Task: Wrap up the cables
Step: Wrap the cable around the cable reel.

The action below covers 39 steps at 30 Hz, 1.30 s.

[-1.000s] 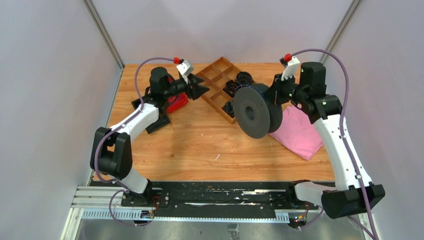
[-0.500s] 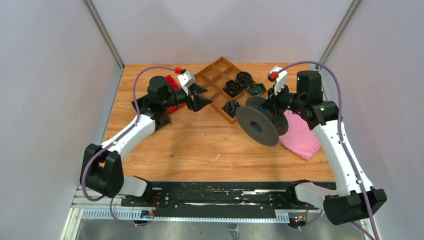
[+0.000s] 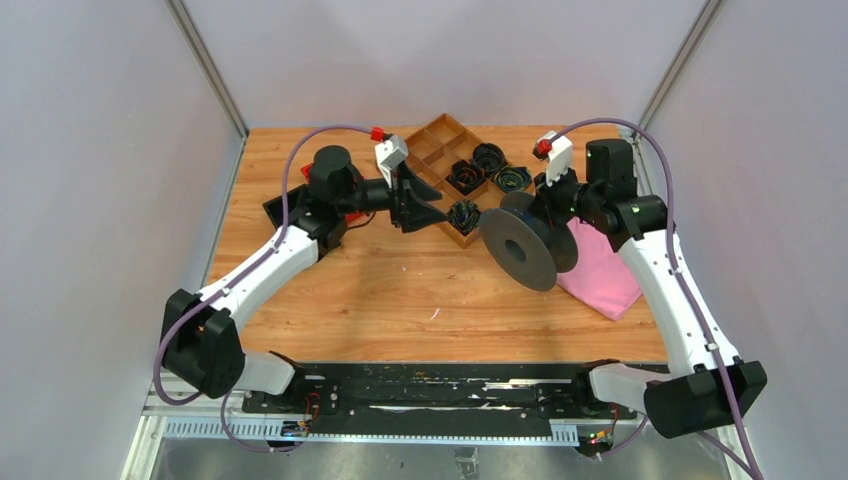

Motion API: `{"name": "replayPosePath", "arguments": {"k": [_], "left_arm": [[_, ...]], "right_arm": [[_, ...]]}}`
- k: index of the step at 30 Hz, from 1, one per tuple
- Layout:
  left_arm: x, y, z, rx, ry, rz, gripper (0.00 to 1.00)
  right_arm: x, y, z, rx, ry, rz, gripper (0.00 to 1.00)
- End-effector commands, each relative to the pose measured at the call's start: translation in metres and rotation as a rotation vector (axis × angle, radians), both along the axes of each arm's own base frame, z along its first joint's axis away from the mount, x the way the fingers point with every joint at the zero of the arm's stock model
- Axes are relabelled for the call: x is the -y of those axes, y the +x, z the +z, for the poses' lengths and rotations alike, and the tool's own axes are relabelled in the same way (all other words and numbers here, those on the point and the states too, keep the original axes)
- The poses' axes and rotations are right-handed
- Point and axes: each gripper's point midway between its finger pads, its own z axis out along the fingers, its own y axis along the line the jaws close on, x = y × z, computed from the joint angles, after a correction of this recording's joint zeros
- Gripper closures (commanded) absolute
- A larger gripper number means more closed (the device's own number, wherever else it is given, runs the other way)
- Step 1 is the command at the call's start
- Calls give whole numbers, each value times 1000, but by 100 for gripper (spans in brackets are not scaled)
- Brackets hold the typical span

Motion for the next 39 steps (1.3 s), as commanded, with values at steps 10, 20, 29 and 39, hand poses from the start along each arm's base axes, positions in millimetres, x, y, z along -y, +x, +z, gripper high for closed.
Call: {"name": "replayPosePath", "arguments": {"k": [10, 20, 29, 39], "left_arm": [[45, -22, -36, 126, 146, -107, 36], [63, -20, -41, 197, 193, -137, 41], [71, -26, -35, 167, 194, -173, 51], [73, -37, -36, 141, 180, -231, 75]], "right_arm": [[-14, -2, 16, -52, 95, -21, 99], [-18, -6, 14, -71, 111, -5, 99], [-17, -7, 10, -76, 106, -5, 99], [-17, -7, 6, -80, 102, -7, 99]]}}
